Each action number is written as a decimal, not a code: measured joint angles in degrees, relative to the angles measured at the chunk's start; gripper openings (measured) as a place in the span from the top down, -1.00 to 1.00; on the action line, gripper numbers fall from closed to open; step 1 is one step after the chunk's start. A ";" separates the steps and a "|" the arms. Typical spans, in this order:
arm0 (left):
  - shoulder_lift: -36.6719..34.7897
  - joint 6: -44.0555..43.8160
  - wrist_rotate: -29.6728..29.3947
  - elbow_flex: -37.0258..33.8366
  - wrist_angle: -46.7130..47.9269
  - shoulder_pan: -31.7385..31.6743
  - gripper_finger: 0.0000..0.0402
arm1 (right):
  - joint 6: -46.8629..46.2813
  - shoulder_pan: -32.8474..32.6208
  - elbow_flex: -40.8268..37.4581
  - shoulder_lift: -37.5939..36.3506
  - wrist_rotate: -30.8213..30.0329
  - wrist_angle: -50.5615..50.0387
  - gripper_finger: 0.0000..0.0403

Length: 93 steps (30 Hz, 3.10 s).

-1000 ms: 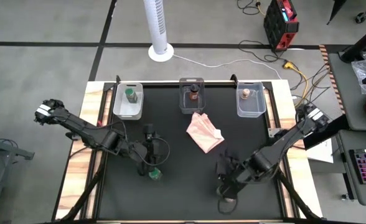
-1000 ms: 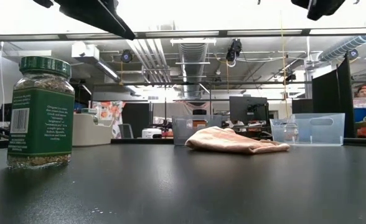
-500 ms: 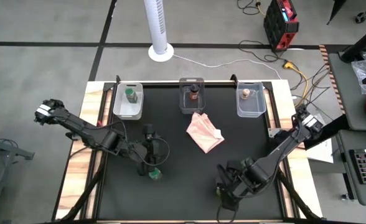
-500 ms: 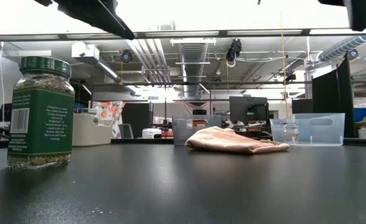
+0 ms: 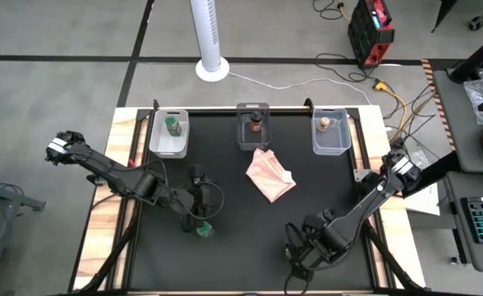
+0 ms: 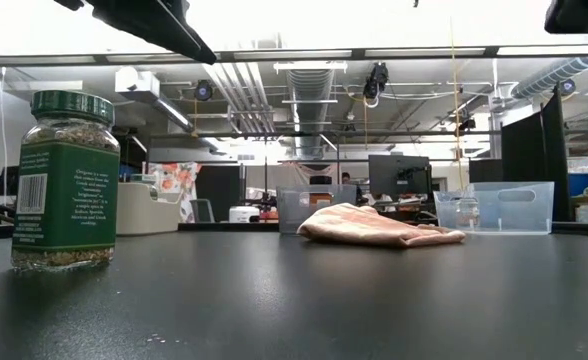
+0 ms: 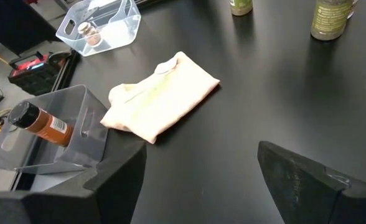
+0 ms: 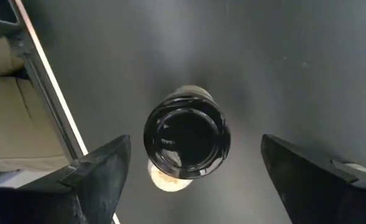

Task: Sort spices by type
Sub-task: Put the bottom black seasoning bottle into the black bin

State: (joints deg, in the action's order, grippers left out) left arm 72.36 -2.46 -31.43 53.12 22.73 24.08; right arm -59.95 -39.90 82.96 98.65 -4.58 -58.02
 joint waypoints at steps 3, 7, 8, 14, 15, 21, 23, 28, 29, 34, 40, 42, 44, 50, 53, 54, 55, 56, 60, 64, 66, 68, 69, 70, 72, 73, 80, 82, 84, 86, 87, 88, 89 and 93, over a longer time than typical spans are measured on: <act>0.00 -0.02 -0.02 0.00 -0.07 0.00 -0.45 | -0.13 0.02 0.00 1.17 0.11 -0.14 -0.75; 0.00 -0.02 -0.02 -0.02 -0.22 0.00 -0.45 | -0.13 0.54 -0.07 2.52 0.08 -0.31 -0.75; 0.00 -0.02 -0.02 -0.02 -0.25 0.00 -0.45 | -0.13 0.60 -0.07 2.65 0.07 -0.31 -0.73; 0.00 -0.02 -0.02 -0.02 -0.31 0.00 -0.45 | -0.13 1.55 -0.07 3.17 0.11 -0.24 -0.58; 0.00 -0.04 -0.02 -0.02 -0.31 0.00 -0.45 | -0.13 1.71 -0.07 3.17 0.11 -0.24 -0.54; 0.00 -0.04 -0.04 -0.02 -0.36 0.00 -0.45 | -0.13 2.14 -0.07 3.17 0.74 -0.10 -0.31; 0.00 -0.04 -0.04 -0.02 -0.39 0.00 -0.45 | -0.13 2.18 -0.08 3.17 1.80 0.00 -0.22; 0.07 -0.04 -0.04 -0.02 -0.42 0.00 -0.45 | -0.13 2.45 -0.07 2.99 3.06 0.01 0.02; 0.21 -0.04 -0.06 -0.02 -0.45 0.00 -0.45 | -0.15 2.46 -0.08 2.83 3.18 0.03 0.04; 1.32 0.04 -0.08 -0.02 -0.47 0.00 -0.45 | -0.53 2.82 -0.09 1.05 3.26 -0.04 0.04; 2.62 0.68 -0.15 0.03 -0.76 0.00 -0.45 | -1.00 3.95 1.07 -0.85 3.10 -0.83 0.01; 2.62 1.12 -0.39 0.20 -1.12 0.00 -0.45 | -0.95 4.47 2.22 -1.09 3.10 -2.08 0.00; 2.59 1.38 -0.91 0.22 -1.12 0.00 -0.45 | -0.62 5.17 3.36 -1.13 3.12 -3.72 0.01; 2.29 1.70 -1.09 0.22 -1.14 0.00 -0.45 | 4.59 7.63 5.80 -1.13 3.03 -4.33 0.03; 2.29 1.92 -1.09 0.26 -1.14 0.00 -0.45 | 7.75 9.28 6.79 -1.13 3.08 -4.46 0.03; 2.29 1.93 -1.10 0.26 -1.14 0.00 -0.45 | 8.97 9.95 7.12 -1.13 3.06 -4.52 0.03; 2.29 1.94 -1.11 0.26 -1.14 0.00 -0.45 | 10.37 10.67 7.49 -1.13 3.03 -4.69 0.03; 2.29 1.94 -1.11 0.26 -1.16 0.00 -0.45 | 11.76 11.38 7.77 -1.13 2.99 -4.84 0.03; 2.27 2.15 -1.13 0.27 -1.19 -0.01 -0.45 | 17.15 14.88 9.30 -1.13 3.06 -4.94 0.03; 2.18 3.41 -1.15 0.30 -1.20 0.00 -0.45 | 22.77 19.37 11.31 -1.13 3.06 -5.98 0.03; 1.83 4.05 -1.17 0.31 -1.21 0.00 -0.45 | 25.73 21.98 12.61 -1.13 3.07 -7.03 0.03; 1.31 4.63 -1.24 0.31 -1.21 0.00 -0.45 | 28.52 24.63 14.11 -1.13 3.09 -7.64 0.03; 1.01 4.85 -1.36 0.31 -1.21 0.00 -0.45 | 30.01 26.01 14.88 -1.13 3.09 -7.98 0.03; 0.73 4.96 -1.86 0.31 -1.21 0.00 -0.45 | 31.53 27.42 15.62 -1.13 3.11 -8.28 0.03; 0.07 5.43 -3.13 0.31 -1.01 0.00 -0.45 | 34.59 30.13 17.08 -1.16 3.12 -8.33 0.03; -0.29 5.73 -3.87 0.31 -0.58 0.00 -0.45 | 35.92 31.49 17.75 -1.16 3.12 -8.52 0.03; -3.97 6.50 -10.79 0.33 2.85 0.00 -0.45 | 42.98 40.93 21.94 -1.16 3.13 -9.53 0.03; -5.11 6.72 -12.35 0.33 3.82 0.00 -0.45 | 44.79 43.22 22.89 -1.07 3.14 -9.57 0.02; -6.48 6.82 -13.52 0.30 4.49 0.00 -0.45 | 46.37 45.35 24.15 -0.81 3.19 -9.84 0.02; -7.88 7.04 -14.65 0.07 4.92 0.00 -0.45 | 47.92 47.16 25.51 -0.27 3.25 -9.88 0.02; -8.50 7.12 -15.13 -0.02 5.39 0.00 -0.45 | 48.72 47.94 26.15 0.06 3.31 -9.86 0.02; -9.09 7.10 -15.25 -0.08 5.63 0.00 -0.45 | 49.39 48.63 26.81 0.53 3.32 -9.92 0.02; -9.73 7.12 -15.49 -0.15 5.65 0.00 -0.45 | 50.07 49.36 27.51 0.83 3.33 -10.02 0.02; -11.78 7.45 -16.16 -0.26 5.84 0.00 -0.45 | 51.98 51.60 29.87 2.06 3.33 -10.39 0.02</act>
State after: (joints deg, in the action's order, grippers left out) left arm 60.58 4.99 -47.58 52.87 28.57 24.08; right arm -7.96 11.70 112.82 100.71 -1.24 -68.41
